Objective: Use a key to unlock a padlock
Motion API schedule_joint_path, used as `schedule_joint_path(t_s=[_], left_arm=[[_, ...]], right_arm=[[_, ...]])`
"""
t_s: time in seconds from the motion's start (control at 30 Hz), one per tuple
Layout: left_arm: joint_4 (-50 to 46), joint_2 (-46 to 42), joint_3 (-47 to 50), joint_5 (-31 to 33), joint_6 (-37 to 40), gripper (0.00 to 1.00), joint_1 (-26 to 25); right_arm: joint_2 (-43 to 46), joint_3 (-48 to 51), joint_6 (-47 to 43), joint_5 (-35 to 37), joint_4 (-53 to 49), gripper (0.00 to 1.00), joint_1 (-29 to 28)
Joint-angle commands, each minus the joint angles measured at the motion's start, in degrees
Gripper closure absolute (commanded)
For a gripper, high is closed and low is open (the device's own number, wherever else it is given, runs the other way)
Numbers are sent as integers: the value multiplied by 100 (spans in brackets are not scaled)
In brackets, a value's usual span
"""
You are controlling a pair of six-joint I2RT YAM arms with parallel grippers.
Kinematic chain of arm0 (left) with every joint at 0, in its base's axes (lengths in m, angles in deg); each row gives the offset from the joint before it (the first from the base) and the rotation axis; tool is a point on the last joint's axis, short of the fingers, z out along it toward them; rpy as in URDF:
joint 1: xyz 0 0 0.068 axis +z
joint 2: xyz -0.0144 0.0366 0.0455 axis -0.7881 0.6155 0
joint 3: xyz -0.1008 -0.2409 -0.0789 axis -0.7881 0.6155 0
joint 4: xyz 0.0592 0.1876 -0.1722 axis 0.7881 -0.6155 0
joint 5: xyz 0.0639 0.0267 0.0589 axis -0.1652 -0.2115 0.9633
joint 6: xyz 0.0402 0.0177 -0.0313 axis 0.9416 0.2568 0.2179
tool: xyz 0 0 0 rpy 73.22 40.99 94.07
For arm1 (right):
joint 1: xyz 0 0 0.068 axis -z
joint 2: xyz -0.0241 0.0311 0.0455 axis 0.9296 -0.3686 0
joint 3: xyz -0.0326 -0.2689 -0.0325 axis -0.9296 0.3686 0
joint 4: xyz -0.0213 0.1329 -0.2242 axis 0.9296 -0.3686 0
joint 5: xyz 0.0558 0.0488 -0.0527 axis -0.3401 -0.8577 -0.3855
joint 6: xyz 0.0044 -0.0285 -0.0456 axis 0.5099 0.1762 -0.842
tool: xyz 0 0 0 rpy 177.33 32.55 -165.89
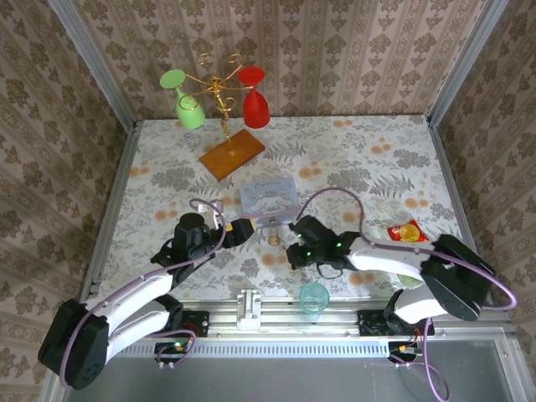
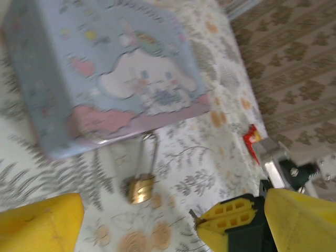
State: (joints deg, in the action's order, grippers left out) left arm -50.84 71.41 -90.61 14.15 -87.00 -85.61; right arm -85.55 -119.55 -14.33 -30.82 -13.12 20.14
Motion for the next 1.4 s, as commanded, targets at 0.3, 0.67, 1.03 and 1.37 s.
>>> schedule_joint_path(t_s=[0.3,0.67,1.03,1.37], left_arm=[[1992,1090,-848,-1124,432,31,-733],[2853,1720,-970,-1480,-32,50,-845],[2222,1278,-854,-1406,302,73,-999],[1565,1119,-952,-1319,595,79,-999]], right_arm=[[1271,46,-649,-2740,838,100,1079],[1509,248,-336,-2892,1458,100,1162],[1099,370,49,-3160,2358,100,1285],[1037,278,-95,-3199,2163,100,1298]])
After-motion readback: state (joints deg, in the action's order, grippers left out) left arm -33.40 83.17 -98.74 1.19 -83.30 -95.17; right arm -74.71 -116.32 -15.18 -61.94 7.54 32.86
